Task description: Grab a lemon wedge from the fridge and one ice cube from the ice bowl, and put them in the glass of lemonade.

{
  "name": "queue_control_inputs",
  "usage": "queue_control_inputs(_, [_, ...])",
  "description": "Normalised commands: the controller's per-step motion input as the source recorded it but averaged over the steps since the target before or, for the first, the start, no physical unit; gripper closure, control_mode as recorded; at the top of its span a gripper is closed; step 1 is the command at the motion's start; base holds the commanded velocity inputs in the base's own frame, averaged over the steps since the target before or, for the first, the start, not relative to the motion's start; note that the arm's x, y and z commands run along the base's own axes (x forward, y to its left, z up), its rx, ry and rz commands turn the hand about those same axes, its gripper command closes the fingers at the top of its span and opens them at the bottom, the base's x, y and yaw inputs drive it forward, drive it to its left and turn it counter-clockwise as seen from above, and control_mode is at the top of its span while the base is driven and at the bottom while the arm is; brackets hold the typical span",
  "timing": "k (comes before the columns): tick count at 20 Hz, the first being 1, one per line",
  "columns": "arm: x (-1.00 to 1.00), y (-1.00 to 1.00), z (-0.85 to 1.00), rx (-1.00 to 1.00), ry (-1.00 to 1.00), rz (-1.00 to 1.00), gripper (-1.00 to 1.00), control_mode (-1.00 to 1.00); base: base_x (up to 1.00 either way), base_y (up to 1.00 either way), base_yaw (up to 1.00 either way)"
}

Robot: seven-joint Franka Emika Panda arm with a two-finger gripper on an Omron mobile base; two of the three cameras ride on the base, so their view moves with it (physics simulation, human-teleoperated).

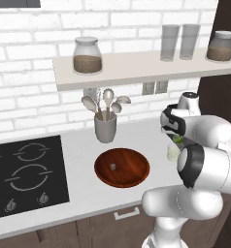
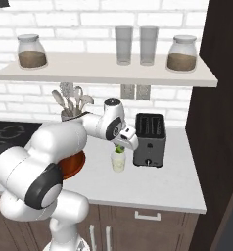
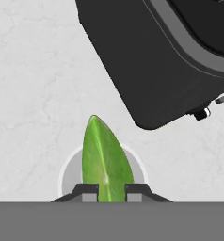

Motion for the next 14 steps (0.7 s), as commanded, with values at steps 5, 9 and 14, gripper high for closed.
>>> queue_control_inputs(5, [-0.03,0.0,0.03,0.0,0.0,0.0,1.0,-1.0,0.0,0.0,0.0])
queue_control_inputs(9, [-0.05,0.0,0.19,0.0,-0.02,0.0,1.0,-1.0,0.0,0.0,0.0])
queue_control_inputs(14, [0.01,0.02,0.05,0.0,0.0,0.0,1.0,-1.0,0.0,0.0,0.0])
